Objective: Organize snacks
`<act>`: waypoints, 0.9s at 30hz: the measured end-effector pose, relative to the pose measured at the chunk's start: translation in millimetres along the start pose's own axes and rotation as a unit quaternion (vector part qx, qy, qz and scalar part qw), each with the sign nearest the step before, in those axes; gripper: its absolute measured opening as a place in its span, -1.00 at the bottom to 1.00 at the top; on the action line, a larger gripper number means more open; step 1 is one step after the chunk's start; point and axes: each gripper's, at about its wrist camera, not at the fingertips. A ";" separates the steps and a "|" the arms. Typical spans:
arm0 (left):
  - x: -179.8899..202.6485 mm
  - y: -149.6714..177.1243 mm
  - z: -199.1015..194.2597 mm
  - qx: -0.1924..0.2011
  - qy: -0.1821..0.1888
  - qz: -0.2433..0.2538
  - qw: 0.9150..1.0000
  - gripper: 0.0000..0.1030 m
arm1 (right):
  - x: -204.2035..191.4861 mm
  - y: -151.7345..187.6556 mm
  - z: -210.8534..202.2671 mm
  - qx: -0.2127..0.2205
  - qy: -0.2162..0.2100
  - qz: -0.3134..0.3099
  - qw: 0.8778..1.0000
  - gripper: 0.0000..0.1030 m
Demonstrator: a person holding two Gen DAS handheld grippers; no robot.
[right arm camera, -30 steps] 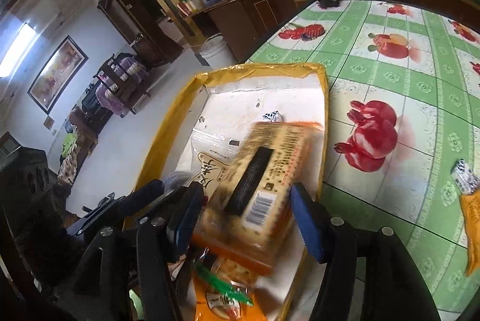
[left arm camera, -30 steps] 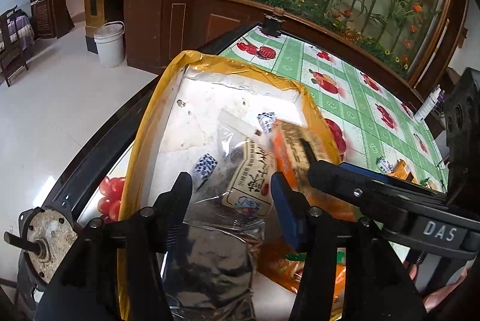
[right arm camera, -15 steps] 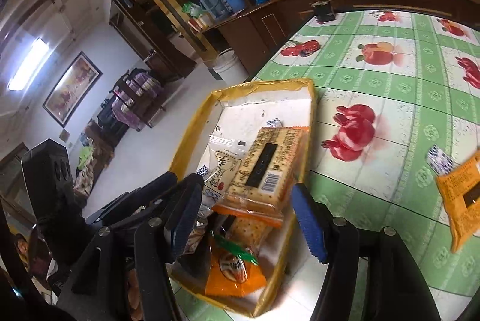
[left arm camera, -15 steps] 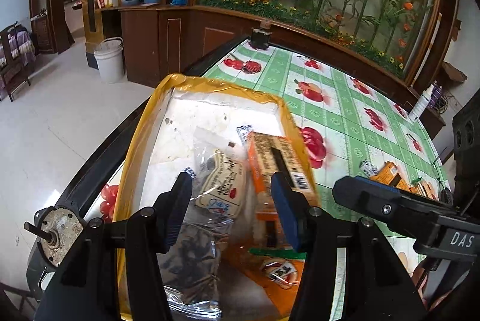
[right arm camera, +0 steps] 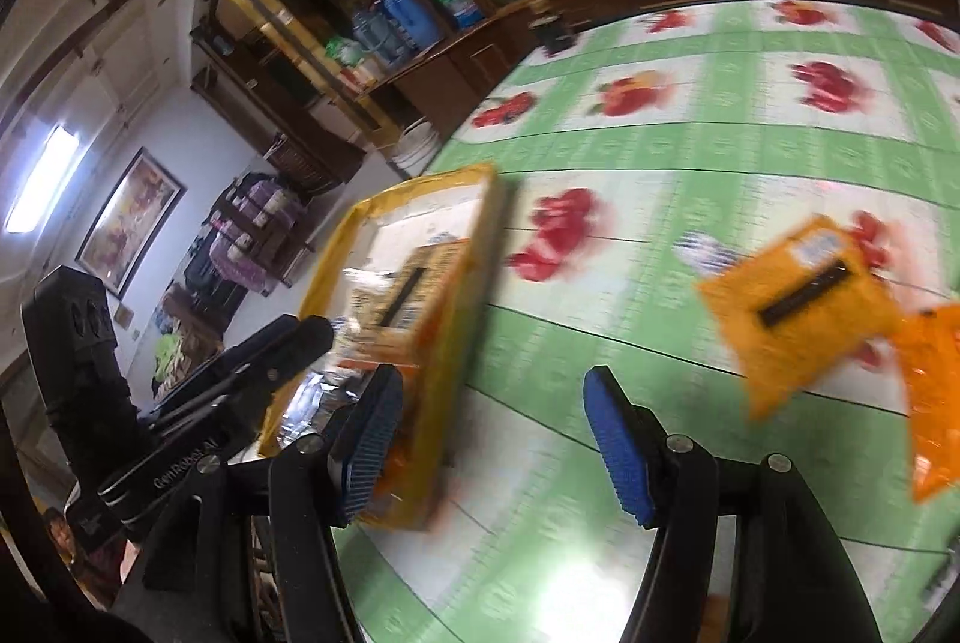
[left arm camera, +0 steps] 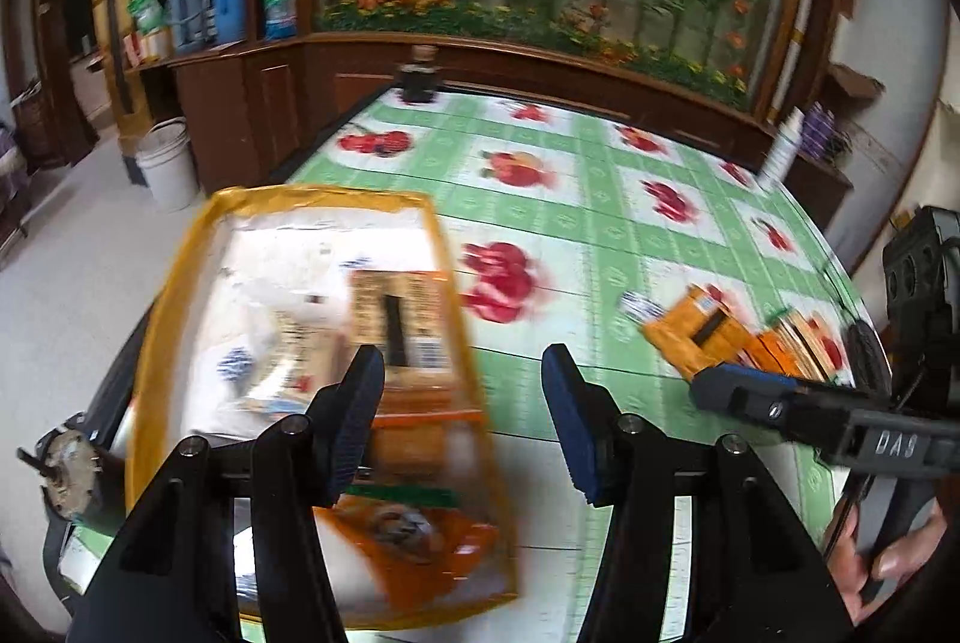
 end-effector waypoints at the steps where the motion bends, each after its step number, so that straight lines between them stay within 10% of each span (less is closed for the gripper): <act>1: 8.5 1.2 4.6 -0.006 0.005 0.009 1.000 0.03 | 7.6 0.7 -3.5 0.001 0.003 0.005 1.000 0.26; 14: 101.2 -14.9 90.8 -0.074 0.092 0.124 0.985 0.45 | 160.9 23.8 -66.7 0.031 0.049 0.160 0.985 0.28; 27: 140.7 -17.7 175.7 -0.155 0.150 0.191 0.958 0.47 | 199.0 30.8 -72.6 0.031 0.044 0.211 0.976 0.29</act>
Point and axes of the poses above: each gripper's, at about its wrist camera, not at the fingertips, and z roughly the way its jaws point, x to its right, y to its underside, and after that the axes turned 15 degrees about y, right-handed
